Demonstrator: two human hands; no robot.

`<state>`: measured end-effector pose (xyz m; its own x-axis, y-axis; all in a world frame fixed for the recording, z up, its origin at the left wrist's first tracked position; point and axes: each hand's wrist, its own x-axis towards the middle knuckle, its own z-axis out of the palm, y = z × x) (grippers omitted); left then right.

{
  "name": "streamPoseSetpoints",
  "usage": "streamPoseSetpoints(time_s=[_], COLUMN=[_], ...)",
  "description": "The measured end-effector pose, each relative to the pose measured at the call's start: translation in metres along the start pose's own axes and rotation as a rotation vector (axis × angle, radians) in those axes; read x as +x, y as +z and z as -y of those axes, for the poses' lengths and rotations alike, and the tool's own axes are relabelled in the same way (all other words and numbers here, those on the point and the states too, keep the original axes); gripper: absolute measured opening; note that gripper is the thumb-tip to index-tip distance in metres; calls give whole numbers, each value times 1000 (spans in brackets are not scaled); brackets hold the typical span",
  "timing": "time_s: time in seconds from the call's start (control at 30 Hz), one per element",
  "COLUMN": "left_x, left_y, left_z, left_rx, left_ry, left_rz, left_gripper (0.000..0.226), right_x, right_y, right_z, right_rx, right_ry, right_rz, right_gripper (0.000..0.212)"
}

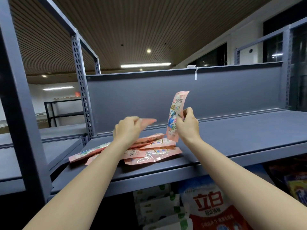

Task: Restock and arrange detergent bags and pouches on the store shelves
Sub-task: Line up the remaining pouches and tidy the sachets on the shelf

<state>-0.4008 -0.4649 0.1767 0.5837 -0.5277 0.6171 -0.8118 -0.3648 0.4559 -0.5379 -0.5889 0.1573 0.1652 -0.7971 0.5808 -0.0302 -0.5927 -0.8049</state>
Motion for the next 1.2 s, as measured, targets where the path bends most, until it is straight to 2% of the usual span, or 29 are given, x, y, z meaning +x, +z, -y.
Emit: streamPoseSetpoints(time_s=[0.1, 0.2, 0.3, 0.47, 0.53, 0.6, 0.7, 0.77, 0.83, 0.9, 0.97, 1.07, 1.2], left_x=[10, 7, 1, 2, 3, -1, -7, -11, -17, -24, -32, -46, -72], left_y=[-12, -16, -17, -28, -34, -34, -26, -20, -16, -16, -16, -24, -39], left_z=[2, 4, 7, 10, 10, 11, 21, 28, 30, 28, 24, 17, 13], left_rx=[-280, -537, -580, -612, -599, -538, -420, -479, -598, -638, -685, -739, -766], left_ry=[-62, -34, 6, 63, 80, 77, -33, -82, -103, -117, -123, -155, -214], left_rz=[-165, -121, -180, -466, -519, -433, -180, -36, 13, -82, -241, -473, -661], left_gripper=[29, 31, 32, 31, 30, 27, 24, 16, 7, 8, 13, 20, 26], right_x=[1, 0, -4, -8, -11, -14, -22, -26, -28, -27, -31, -45, -66], right_y=[-3, -5, -5, -8, -10, -9, -5, -5, -10, -14, -16, -19, -25], right_z=[1, 1, 1, 6, 13, 18, 20, 20, 23, 27, 32, 36, 40], right_rx=[59, 56, 85, 238, 318, 345, 306, 292, 251, 224, 205, 214, 285], right_ry=[29, 30, 35, -40, -62, -58, -36, -17, 10, 87, 136, 116, 77], right_rz=[-1, 3, -19, -147, -155, -121, -10, 25, 41, 71, 76, -16, -150], right_gripper=[8, 15, 24, 23, 23, 22, 18, 18, 20, 19, 20, 25, 32])
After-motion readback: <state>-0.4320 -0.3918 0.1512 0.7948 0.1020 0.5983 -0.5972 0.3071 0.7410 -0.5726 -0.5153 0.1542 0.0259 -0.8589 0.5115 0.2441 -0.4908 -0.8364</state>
